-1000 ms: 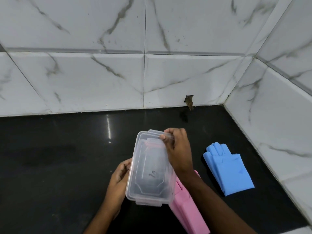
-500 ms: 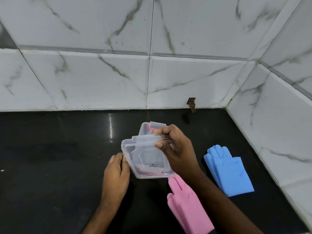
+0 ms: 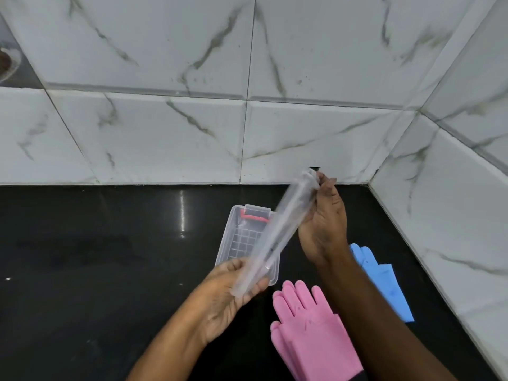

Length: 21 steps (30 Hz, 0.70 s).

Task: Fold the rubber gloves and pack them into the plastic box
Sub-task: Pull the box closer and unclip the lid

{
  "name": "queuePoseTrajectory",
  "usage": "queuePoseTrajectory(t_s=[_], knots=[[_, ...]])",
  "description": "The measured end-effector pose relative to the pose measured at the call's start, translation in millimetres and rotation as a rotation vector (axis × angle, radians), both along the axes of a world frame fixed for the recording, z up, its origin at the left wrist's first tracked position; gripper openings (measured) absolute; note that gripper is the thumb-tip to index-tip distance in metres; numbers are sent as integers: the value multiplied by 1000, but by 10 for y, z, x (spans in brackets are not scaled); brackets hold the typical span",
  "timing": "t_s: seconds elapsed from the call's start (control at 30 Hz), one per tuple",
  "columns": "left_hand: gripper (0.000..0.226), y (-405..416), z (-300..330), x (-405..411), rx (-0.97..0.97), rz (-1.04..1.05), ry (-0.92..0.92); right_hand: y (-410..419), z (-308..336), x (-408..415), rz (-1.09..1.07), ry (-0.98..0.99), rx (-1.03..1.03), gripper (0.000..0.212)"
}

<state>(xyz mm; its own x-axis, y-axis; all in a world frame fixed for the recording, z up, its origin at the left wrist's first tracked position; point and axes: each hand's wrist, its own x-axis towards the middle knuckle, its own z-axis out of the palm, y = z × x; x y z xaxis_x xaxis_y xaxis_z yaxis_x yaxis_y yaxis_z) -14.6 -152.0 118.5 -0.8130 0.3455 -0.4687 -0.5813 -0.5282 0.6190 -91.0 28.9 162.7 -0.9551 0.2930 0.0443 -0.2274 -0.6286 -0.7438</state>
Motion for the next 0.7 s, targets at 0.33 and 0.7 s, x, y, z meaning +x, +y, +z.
queuePoseTrajectory(t_s=[0.33,0.7], knots=[[25,789,-237,-276,-2,57,16,836,-43,264,265,-145,-218,53],[68,1581,-635,-1173,-1162,51,636,1675,-961,342,-165,-593,885,52]])
